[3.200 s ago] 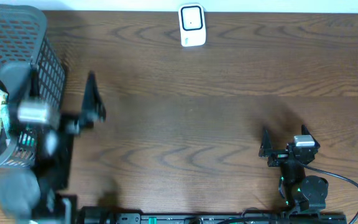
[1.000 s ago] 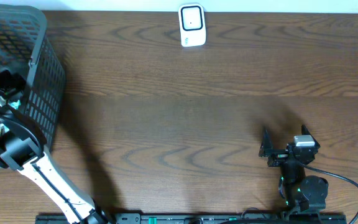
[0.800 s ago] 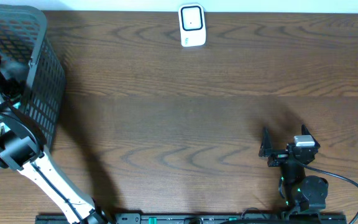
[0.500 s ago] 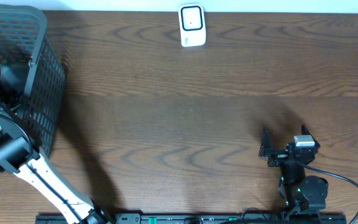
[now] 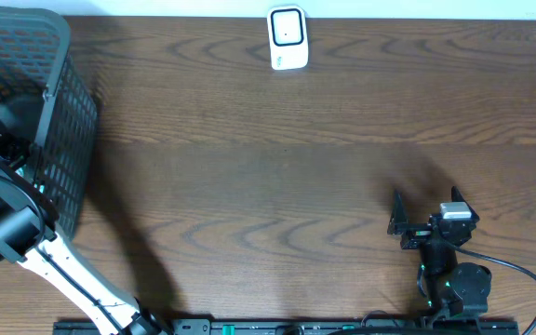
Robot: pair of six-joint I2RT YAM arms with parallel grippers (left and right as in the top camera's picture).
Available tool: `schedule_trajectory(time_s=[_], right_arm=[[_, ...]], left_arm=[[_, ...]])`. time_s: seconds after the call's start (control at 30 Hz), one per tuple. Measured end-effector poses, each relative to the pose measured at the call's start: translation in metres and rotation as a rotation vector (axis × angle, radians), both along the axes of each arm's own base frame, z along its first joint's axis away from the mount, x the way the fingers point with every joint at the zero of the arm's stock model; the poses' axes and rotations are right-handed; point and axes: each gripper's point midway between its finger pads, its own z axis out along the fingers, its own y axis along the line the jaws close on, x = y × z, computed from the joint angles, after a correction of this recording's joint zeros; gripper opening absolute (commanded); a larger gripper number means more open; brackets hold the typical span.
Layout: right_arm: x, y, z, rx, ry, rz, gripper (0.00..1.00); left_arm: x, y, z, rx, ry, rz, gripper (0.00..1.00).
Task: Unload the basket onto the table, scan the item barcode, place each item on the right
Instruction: 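Lower the left gripper into the basket and grasp the green snack bag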
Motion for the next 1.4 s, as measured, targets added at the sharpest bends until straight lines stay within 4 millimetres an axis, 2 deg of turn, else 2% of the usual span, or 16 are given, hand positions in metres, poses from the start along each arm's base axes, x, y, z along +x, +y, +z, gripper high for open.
schedule_trajectory(time_s=[0.03,0.1,0.23,0.33,0.63,0.73,0.9,1.0,1.1,1.17,1.27,1.33,1.4], right_arm=[[0.000,0.000,0.000,0.000,0.000,0.000,0.99],[0.000,0.000,0.000,0.000,0.000,0.000,0.99],[0.000,0.000,0.000,0.000,0.000,0.000,0.99],[0.000,0.000,0.000,0.000,0.000,0.000,0.99],[0.000,0.000,0.000,0.000,0.000,0.000,0.99],[0.000,0.000,0.000,0.000,0.000,0.000,0.99],[0.000,0.000,0.000,0.000,0.000,0.000,0.99],[0.000,0.000,0.000,0.000,0.000,0.000,0.99],[0.000,0.000,0.000,0.000,0.000,0.000,0.99],[0.000,0.000,0.000,0.000,0.000,0.000,0.99],[0.000,0.000,0.000,0.000,0.000,0.000,0.99],[0.000,0.000,0.000,0.000,0.000,0.000,0.99],[0.000,0.000,0.000,0.000,0.000,0.000,0.99]], left_arm=[[0.001,0.000,-0.001,-0.003,-0.005,0.001,0.89],[0.002,-0.002,-0.006,-0.013,-0.014,0.003,0.82],[0.000,-0.007,-0.020,-0.032,-0.008,0.005,0.59],[0.000,-0.009,-0.022,-0.039,-0.009,0.009,0.47],[-0.002,-0.013,-0.017,-0.063,-0.005,0.016,0.46],[0.005,-0.014,-0.003,-0.072,-0.034,0.020,0.46],[0.027,-0.014,0.032,-0.082,-0.158,0.027,0.46],[0.039,-0.018,0.056,-0.085,-0.250,0.027,0.40],[0.050,-0.022,0.086,-0.067,-0.361,0.024,0.39],[0.056,-0.022,0.114,-0.031,-0.447,0.012,0.46],[0.057,-0.022,0.154,0.037,-0.538,0.003,0.74],[0.052,-0.023,0.173,0.077,-0.566,-0.003,0.78],[0.046,-0.023,0.180,0.098,-0.555,-0.004,0.80]])
